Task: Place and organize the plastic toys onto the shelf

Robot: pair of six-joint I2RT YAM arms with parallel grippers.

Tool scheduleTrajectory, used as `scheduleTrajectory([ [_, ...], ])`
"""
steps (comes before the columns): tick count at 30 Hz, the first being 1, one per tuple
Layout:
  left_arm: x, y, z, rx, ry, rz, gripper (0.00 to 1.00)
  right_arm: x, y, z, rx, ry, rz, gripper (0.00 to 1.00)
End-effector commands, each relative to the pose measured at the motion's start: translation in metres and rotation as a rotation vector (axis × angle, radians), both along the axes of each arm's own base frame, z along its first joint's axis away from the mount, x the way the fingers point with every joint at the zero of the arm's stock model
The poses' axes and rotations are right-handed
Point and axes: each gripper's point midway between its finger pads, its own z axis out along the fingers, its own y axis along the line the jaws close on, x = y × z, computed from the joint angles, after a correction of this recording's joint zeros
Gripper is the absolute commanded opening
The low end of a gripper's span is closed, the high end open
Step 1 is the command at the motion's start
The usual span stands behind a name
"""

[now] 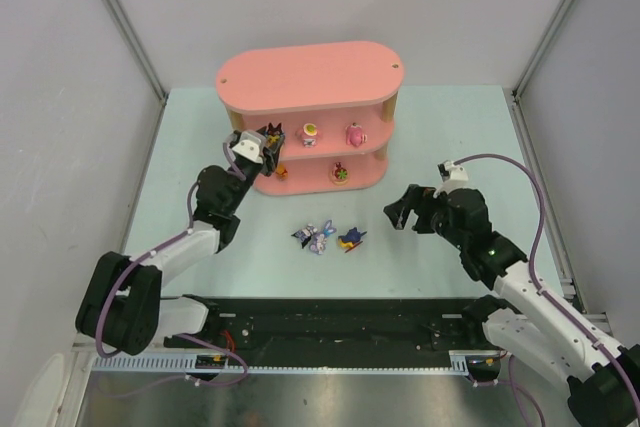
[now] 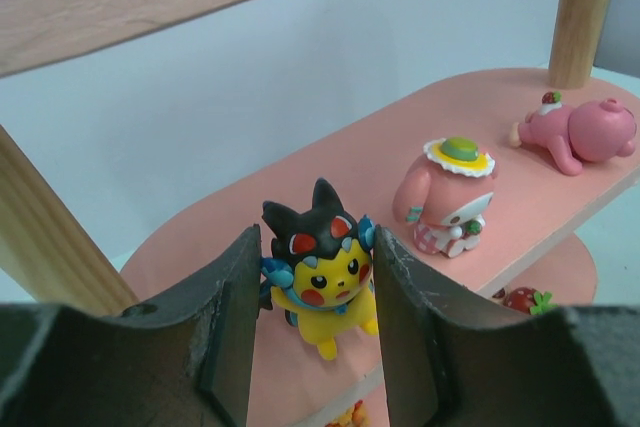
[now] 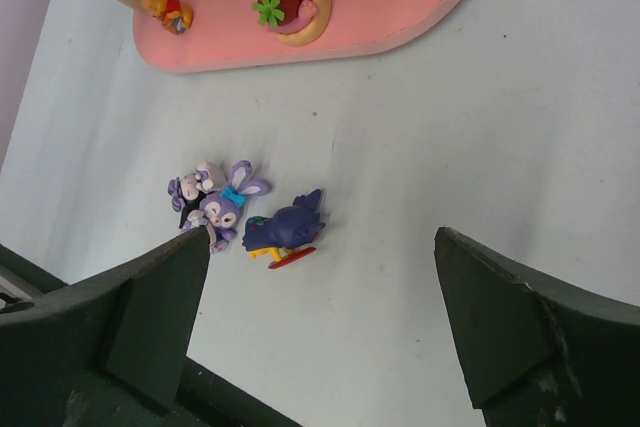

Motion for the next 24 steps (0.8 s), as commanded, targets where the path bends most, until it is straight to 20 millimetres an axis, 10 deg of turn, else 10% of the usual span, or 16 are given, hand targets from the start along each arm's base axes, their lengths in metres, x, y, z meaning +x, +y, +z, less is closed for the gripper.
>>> scheduleTrajectory([
  [1, 0.000, 0.011, 0.029, -0.045, -0.128, 0.044, 0.00, 0.009, 0.007, 0.029, 0.030, -0.080, 0.024, 0.99],
  [24, 0.012, 0.019, 0.015, -0.035, -0.155, 0.111, 0.01, 0.010, 0.008, 0.028, 0.014, -0.085, 0.043, 1.00],
])
